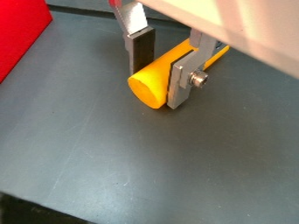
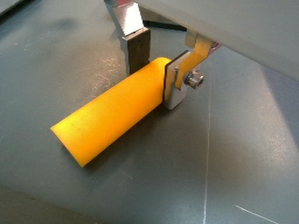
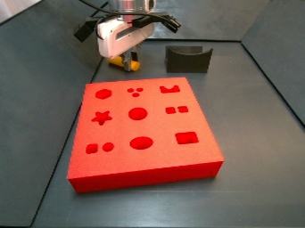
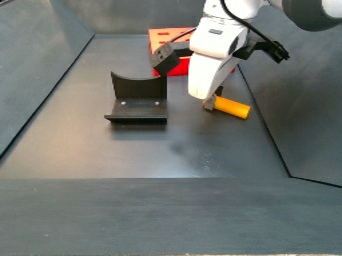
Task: Pick up the oval object. Move up. Place the oval object on the fixture. Regrasp the oval object. Move to above the board. Insert the oval object.
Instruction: Pick up the oval object, then move up, then place the oval object on the fixture.
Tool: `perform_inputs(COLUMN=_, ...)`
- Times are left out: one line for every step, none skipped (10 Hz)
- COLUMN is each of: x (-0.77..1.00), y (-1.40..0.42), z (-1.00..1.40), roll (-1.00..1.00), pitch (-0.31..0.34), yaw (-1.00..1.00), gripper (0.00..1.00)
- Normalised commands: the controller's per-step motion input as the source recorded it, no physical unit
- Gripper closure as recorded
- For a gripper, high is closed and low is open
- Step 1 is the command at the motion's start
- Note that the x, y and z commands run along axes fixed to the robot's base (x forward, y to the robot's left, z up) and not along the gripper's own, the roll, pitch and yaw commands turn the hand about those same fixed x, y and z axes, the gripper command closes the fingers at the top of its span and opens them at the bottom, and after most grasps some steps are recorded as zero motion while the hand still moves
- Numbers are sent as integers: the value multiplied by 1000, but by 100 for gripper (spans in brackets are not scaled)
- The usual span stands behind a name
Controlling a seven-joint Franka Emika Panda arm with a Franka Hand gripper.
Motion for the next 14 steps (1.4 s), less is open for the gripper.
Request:
perform_inputs(x=0, y=0, z=0, roll=0, pitch=0, yaw=0, gripper=100)
perform_inputs(x=0, y=0, z=833, roll=0, pitch=0, yaw=0, gripper=100)
perform_inputs(x=59, y=54, z=806, roll=9, pitch=-6, yaw=-4, gripper=100)
perform_inputs(x=48, y=47, z=645, roll=2, pitch=50, yaw=-7, gripper=100)
perform_inputs(x=32, y=32, z=502, roll=-3, pitch=71, yaw=-11, gripper=100)
perform_inputs(x=5, y=19, z=296, roll=-6, pitch=70, yaw=-12, gripper=100)
perform_inputs(x=0, y=0, z=1000, roll=0, pitch=0, yaw=0, gripper=100)
perform_inputs(x=-2, y=-4, z=1000, roll=0, pitch=-14, yaw=2, gripper=100)
perform_inputs(x=-13, y=-5, z=1000, roll=-3, pitch=5, yaw=2, gripper=100)
perform_inputs(x=-15, y=-6, z=1000, roll=-5, pitch=21, yaw=2, gripper=100)
perform_inputs(x=-18, y=-6, z=1000, roll=-7, pitch=30, yaw=3, gripper=100)
perform_inputs(x=-23, y=-7, z=1000, roll=-9, pitch=34, yaw=4, gripper=100)
perform_inputs(x=-24, y=-8, z=1000, roll=-10, pitch=34, yaw=4, gripper=100)
perform_inputs(x=-24, y=-8, z=930, roll=-11, pitch=38, yaw=5, gripper=100)
